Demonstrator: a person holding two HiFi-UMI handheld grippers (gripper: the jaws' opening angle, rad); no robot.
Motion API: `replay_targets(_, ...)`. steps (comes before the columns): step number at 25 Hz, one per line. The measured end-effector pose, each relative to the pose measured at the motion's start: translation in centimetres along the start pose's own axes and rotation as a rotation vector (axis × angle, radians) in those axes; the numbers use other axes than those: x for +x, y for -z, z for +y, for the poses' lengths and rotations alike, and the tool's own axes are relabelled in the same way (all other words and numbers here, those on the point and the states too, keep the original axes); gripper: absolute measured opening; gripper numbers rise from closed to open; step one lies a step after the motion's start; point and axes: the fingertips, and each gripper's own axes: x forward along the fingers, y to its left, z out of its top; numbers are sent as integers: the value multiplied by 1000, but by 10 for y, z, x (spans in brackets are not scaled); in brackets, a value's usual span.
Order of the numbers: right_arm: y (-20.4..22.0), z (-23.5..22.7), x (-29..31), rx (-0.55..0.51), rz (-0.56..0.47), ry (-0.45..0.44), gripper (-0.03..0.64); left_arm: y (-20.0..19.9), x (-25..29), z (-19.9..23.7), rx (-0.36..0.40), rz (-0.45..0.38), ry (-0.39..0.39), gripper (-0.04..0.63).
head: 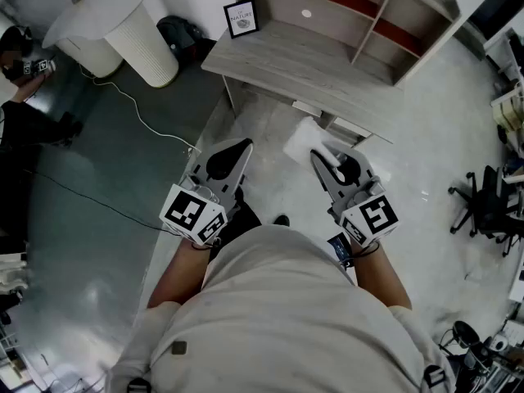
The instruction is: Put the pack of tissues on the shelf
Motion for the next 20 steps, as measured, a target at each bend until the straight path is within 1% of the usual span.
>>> replay_targets(4,-3,-3,9,1,5,4,97,-1,3,9,1,0,9,15)
replay_targets(11,-2,-7,34,2,12,7,95,-1,3,38,-19,8,1,15)
replay_targets(15,-2,-7,56,13,18,-15,97,1,2,62,-31,14,-7,15)
replay_targets(20,-1,-11,95,12,34,-15,97,5,2,103,-52,22,-15,15)
